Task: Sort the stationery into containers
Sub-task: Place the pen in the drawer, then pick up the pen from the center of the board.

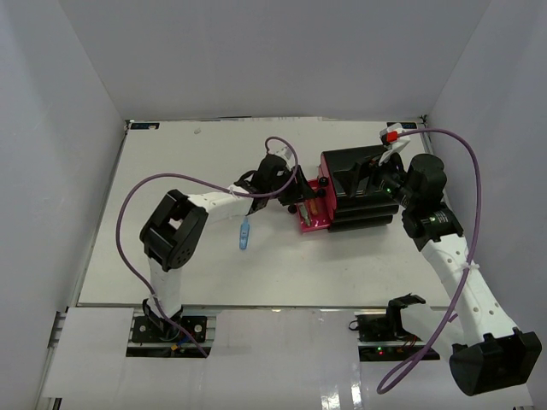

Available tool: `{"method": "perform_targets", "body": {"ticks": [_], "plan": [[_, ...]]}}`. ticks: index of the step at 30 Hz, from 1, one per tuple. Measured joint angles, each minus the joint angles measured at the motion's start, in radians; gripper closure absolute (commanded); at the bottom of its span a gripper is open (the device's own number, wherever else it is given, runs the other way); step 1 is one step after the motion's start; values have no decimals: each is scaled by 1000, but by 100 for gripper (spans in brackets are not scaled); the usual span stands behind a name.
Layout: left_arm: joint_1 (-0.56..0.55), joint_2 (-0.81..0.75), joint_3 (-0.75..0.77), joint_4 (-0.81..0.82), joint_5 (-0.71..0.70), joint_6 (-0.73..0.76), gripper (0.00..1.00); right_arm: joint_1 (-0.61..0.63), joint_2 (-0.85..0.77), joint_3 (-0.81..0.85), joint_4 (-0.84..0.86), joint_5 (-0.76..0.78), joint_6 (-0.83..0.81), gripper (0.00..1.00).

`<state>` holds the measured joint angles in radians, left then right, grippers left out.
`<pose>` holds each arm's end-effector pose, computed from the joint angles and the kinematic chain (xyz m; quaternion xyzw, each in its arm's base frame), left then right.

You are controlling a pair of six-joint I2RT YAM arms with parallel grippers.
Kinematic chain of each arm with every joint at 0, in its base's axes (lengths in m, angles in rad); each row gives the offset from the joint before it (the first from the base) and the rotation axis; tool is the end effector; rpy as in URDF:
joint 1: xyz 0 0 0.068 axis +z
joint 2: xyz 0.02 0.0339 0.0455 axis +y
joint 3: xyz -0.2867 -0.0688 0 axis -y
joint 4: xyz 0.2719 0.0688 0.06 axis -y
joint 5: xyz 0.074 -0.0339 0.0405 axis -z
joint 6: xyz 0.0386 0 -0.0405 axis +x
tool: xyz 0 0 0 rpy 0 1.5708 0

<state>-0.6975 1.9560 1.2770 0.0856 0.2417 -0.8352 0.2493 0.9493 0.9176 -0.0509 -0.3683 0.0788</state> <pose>0.3539 -0.3086 0.1928 -0.0038 0.8783 -0.3999 0.2619 0.2256 0.0718 0.3889 -0.1852 0.7101 0.2417 0.6349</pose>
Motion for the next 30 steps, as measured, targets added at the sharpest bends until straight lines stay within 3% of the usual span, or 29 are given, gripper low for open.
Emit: {"method": "perform_targets", "body": {"ticks": [5,8,10,17,21,24,30], "plan": [[0,-16,0,-23,-60,34,20,1,-1,0,0,0,0,10],[1,-40,0,-47,-96,70,13,1,-1,0,0,-1,0,10],[1,-65,0,-80,-121,107,2,2,-1,0,0,-2,0,10],[38,-273,-29,-254,-249,237,2,40,6,1,-13,8,-16,10],[94,-447,-122,-352,-357,275,2,78,23,3,-39,40,-32,10],[174,-566,-233,-412,-392,291,2,108,38,10,-63,62,-39,10],[437,-735,-428,-541,-458,367,2,143,58,12,-75,78,-45,9]]}}
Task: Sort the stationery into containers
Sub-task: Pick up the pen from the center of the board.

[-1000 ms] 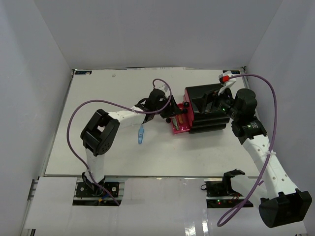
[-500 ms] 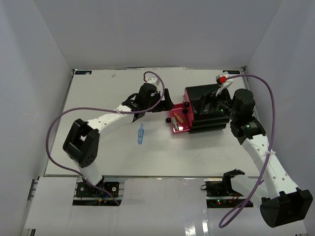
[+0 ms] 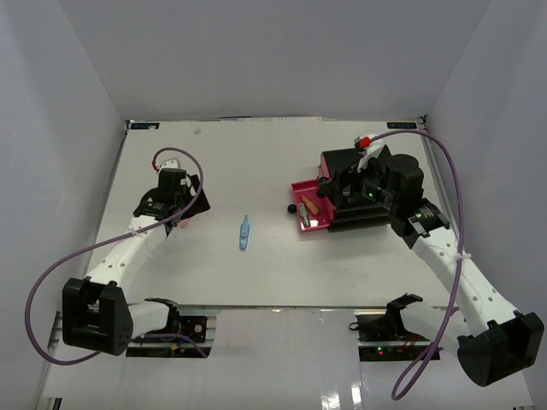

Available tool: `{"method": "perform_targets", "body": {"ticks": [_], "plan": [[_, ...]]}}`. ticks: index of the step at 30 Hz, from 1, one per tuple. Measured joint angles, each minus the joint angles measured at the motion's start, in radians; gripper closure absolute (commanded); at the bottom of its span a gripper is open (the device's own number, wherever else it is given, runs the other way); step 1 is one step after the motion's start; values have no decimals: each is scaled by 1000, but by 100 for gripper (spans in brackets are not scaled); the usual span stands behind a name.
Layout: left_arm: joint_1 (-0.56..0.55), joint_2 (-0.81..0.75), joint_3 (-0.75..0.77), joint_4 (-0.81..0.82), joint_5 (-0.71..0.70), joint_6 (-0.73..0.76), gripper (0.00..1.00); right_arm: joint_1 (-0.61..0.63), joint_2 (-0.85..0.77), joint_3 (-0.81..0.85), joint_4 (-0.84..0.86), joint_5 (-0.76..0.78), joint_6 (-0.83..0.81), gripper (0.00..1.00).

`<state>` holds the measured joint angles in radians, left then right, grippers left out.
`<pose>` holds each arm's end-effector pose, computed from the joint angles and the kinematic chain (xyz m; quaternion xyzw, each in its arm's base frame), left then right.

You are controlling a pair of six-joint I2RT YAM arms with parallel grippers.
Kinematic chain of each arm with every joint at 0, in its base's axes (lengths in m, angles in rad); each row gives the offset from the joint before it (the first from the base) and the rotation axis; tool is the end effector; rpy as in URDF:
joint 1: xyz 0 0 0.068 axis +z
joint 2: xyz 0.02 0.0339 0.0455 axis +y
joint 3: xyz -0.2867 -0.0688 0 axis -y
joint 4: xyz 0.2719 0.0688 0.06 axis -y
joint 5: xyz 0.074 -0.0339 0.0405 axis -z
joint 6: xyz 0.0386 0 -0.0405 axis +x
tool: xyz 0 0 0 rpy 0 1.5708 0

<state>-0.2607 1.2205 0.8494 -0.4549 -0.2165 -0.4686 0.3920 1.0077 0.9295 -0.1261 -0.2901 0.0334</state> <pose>0.2654 -0.0622 0.2580 -0.1352 0.9169 -0.0350 0.3738 0.2281 0.1062 0.3720 -0.2266 0.7388 0.2414 0.5869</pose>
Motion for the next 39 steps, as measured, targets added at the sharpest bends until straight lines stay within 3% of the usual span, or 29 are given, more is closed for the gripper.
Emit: {"method": "perform_targets", "body": {"ticks": [4,8,16,27,35,39], "plan": [[154,-25,-26,-20,-5,60,2,8,7,0,0,-6,0,9],[208,14,-37,10,11,79,3,8,9,0,2,-17,0,9],[227,189,-40,93,79,127,7,17,-5,-4,21,-27,0,10],[229,220,-128,159,123,197,21,23,-18,-11,31,-27,0,10],[229,285,-105,203,127,245,24,24,-20,-12,32,-27,-1,9],[229,298,-98,219,133,270,35,24,-20,-12,32,-27,-5,10]]}}
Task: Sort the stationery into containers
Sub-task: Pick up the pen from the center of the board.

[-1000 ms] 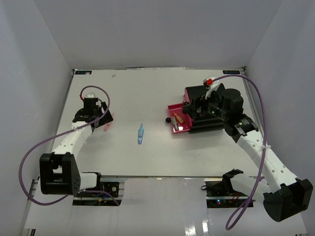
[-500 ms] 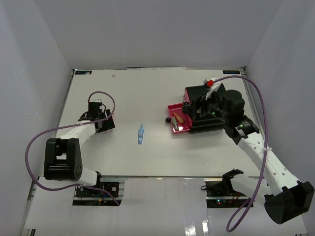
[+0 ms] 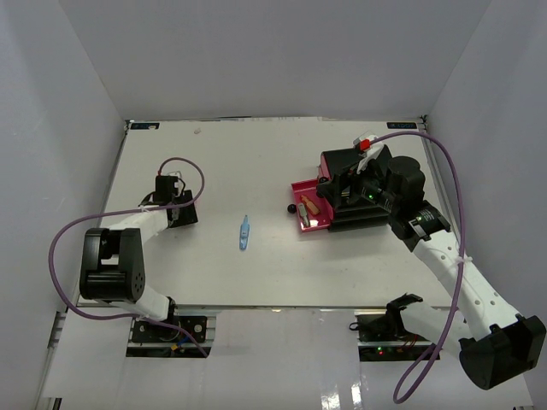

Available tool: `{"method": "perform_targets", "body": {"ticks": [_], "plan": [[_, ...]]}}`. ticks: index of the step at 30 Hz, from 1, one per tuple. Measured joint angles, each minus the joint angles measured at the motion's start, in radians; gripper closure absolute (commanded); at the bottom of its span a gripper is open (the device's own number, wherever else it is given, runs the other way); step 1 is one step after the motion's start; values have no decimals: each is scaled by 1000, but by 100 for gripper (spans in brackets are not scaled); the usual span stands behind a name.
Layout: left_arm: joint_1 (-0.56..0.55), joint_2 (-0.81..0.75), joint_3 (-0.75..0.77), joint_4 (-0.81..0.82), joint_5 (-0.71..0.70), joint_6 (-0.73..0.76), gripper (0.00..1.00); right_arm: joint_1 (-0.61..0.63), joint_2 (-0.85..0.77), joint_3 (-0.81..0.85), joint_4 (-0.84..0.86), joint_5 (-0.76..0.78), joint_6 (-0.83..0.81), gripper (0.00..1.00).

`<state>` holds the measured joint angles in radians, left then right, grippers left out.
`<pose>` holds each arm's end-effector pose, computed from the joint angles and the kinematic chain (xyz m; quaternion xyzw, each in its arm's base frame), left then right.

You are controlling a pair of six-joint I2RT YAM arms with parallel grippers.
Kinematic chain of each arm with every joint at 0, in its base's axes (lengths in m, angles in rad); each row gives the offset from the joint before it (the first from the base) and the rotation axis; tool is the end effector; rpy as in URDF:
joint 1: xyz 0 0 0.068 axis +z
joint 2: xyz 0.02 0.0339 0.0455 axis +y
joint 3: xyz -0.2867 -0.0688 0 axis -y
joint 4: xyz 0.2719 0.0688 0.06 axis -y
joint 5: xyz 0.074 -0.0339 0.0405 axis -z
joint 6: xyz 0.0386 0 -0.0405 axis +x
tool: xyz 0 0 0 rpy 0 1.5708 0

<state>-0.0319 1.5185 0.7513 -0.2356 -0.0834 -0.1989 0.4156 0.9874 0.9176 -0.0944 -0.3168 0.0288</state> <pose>0.3028 -0.0064 0.1595 -0.0916 0.9548 0.0075 0.2827 0.2208 0.1106 0.3756 -0.2449 0.7195 0.2581 0.5964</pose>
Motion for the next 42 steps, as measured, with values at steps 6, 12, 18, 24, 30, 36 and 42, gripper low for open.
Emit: {"method": "perform_targets", "body": {"ticks": [6,12,18,24,30,36,42], "plan": [[0,-5,-6,15,72,22,40,2,-2,-8,5,0,-6,10],[-24,-24,-26,23,121,11,41,5,-5,-16,7,1,-7,9],[-27,-23,-26,22,117,-9,45,5,-7,-16,8,1,-7,9],[-28,-18,-23,20,91,-33,53,5,-15,-16,8,4,-7,10],[-29,-18,-23,14,78,-38,64,5,-18,-16,8,4,-7,10],[-41,-34,-23,-19,98,-39,69,5,-18,-16,8,4,-7,10],[-76,-95,-24,-76,163,-49,70,6,-18,-16,7,3,-7,10]]}}
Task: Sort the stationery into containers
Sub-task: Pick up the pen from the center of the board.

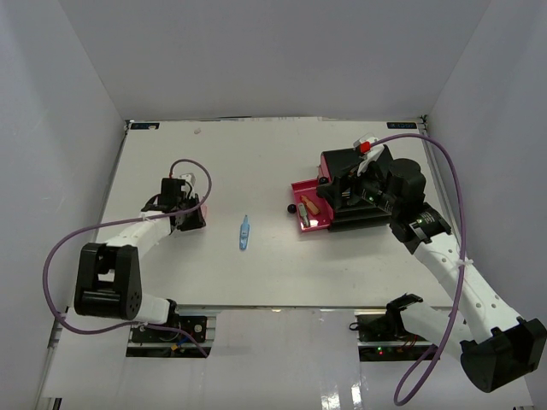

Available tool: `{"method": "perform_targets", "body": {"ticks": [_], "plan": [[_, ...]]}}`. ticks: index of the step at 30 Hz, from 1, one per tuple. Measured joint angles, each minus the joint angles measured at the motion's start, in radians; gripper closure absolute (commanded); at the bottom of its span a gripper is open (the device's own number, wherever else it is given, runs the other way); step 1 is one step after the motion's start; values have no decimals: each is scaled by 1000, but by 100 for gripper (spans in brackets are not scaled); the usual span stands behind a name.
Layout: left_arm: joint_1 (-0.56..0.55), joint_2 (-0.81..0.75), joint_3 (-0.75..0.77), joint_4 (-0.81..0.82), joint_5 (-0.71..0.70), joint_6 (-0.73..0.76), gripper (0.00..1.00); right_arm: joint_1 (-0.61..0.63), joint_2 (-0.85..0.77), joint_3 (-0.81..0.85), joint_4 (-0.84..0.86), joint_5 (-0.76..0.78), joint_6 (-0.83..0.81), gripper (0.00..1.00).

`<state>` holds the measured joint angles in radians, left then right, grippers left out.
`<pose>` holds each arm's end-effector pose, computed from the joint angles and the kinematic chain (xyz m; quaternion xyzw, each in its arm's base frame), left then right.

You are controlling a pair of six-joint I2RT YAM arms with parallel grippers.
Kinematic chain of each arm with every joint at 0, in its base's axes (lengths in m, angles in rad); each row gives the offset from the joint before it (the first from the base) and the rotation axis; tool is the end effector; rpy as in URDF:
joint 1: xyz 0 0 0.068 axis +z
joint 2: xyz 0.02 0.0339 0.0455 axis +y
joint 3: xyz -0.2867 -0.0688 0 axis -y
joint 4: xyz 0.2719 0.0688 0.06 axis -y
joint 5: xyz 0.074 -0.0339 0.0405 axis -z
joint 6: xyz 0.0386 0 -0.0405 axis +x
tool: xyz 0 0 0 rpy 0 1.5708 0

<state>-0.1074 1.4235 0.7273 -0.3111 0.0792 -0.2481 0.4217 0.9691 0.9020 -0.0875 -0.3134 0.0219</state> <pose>0.2831 -0.0336 0.1737 -0.0565 0.9582 -0.0866 0.2667 0.2163 0.1101 0.3744 -0.2485 0.7152 0.2570 0.6006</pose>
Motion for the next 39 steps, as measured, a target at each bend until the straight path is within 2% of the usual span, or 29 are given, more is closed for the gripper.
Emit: {"method": "perform_targets", "body": {"ticks": [8,19,28,29,39], "plan": [[-55,-100,31,-23,114,0,66,11,18,31,-21,-15,2,9],[-266,-112,223,-15,234,86,64,96,150,208,-59,-38,23,7],[-302,-211,233,89,337,197,64,162,315,283,-63,-49,167,0],[-302,-223,227,112,351,210,65,167,335,291,-62,-50,190,3],[-307,-248,152,250,427,275,65,233,443,360,-8,-56,336,11]]}}
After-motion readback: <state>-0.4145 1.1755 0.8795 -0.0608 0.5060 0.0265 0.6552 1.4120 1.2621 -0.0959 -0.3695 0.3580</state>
